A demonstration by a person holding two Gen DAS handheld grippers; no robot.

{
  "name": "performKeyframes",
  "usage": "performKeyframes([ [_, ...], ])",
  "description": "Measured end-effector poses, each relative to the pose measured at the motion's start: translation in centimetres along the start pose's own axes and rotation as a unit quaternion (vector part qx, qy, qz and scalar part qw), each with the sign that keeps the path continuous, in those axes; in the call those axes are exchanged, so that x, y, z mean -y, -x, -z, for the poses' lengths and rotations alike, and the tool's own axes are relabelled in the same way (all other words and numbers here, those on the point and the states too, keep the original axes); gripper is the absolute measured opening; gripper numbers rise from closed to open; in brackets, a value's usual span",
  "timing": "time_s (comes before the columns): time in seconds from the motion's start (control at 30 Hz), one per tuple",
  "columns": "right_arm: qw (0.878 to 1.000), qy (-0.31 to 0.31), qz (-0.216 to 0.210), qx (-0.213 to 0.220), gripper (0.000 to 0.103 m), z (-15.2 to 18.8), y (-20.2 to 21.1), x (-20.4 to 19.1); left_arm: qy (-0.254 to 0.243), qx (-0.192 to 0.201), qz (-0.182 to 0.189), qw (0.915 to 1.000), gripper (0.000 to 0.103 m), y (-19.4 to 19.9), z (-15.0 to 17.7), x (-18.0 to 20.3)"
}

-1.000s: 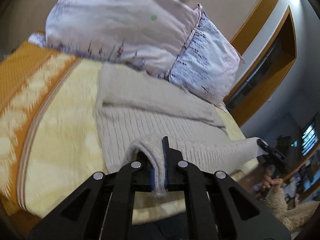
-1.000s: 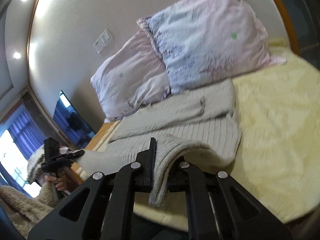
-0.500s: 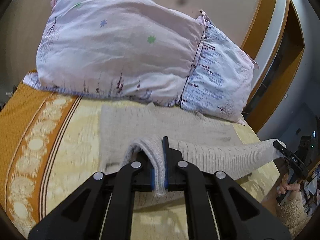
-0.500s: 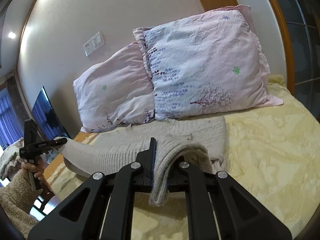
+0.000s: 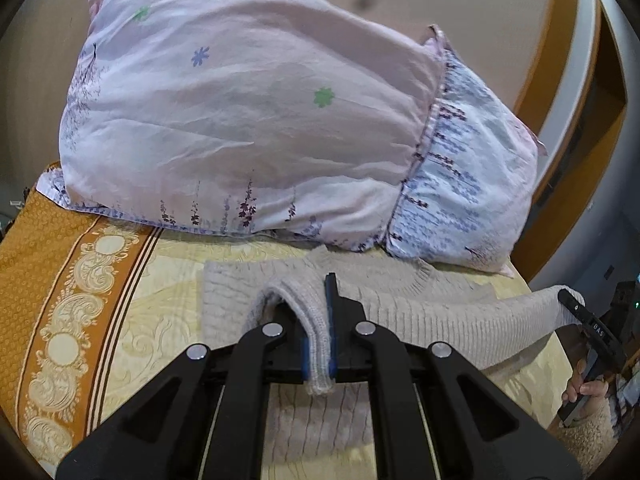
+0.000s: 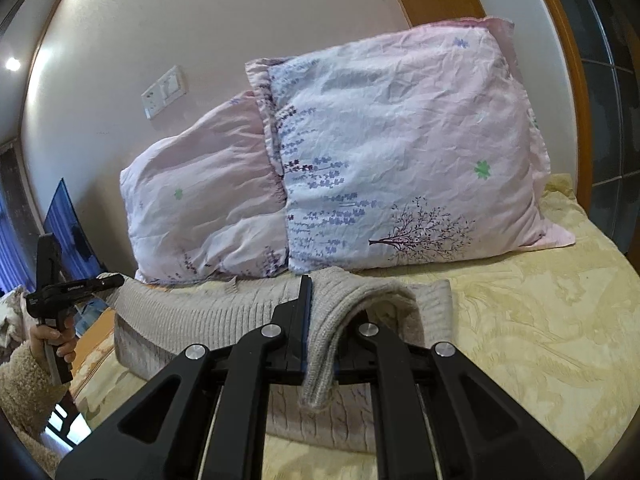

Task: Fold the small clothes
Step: 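Lift the hem with both grippers and fold it toward the collar, then lower the hem onto the sweater and open both grippers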

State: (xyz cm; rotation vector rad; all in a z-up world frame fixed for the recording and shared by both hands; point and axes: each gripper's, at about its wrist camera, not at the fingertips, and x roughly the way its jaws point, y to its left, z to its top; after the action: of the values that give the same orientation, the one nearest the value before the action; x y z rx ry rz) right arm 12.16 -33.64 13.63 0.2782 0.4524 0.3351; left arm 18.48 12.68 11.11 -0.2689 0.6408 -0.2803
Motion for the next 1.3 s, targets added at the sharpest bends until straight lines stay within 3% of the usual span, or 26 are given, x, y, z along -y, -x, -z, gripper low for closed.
performKeyframes([
  [0.23, 0.998, -0.05, 0.01, -0.031, 0.008, -0.4, -5.1, 2.6, 0.02, -0.023, -0.011, 0.9995, 0.006, -4.5, -1.2, -1.3],
  [0.47, 0.991, -0.094, 0.031, -0.091, 0.008, 0.7, -9.8, 5.4, 0.063, -0.076, -0.01, 0.9951, 0.006, -9.3, -0.4, -3.7],
  [0.93, 0.972, -0.179, 0.049, -0.147, 0.012, 2.1, -14.1, 8.4, 0.119, -0.113, 0.003, 0.9864, 0.008, -13.0, 0.1, -5.1],
  [1.03, 0.967, -0.199, 0.038, -0.151, 0.036, 1.9, -14.5, 8.8, 0.126, -0.116, 0.001, 0.9852, 0.011, -13.3, 0.0, -5.2],
  [1.1, 0.967, -0.21, 0.034, -0.14, 0.068, 1.5, -14.3, 8.8, 0.126, -0.113, 0.002, 0.9855, 0.019, -13.3, -0.2, -5.2],
  [1.17, 0.971, -0.204, 0.042, -0.117, 0.074, 0.8, -13.9, 8.5, 0.132, -0.105, 0.008, 0.9857, 0.032, -13.3, -0.5, -5.2],
  [1.3, 0.974, -0.194, 0.042, -0.107, 0.074, -0.1, -13.4, 8.3, 0.132, -0.085, 0.001, 0.9876, 0.053, -12.5, -1.3, -5.2],
])
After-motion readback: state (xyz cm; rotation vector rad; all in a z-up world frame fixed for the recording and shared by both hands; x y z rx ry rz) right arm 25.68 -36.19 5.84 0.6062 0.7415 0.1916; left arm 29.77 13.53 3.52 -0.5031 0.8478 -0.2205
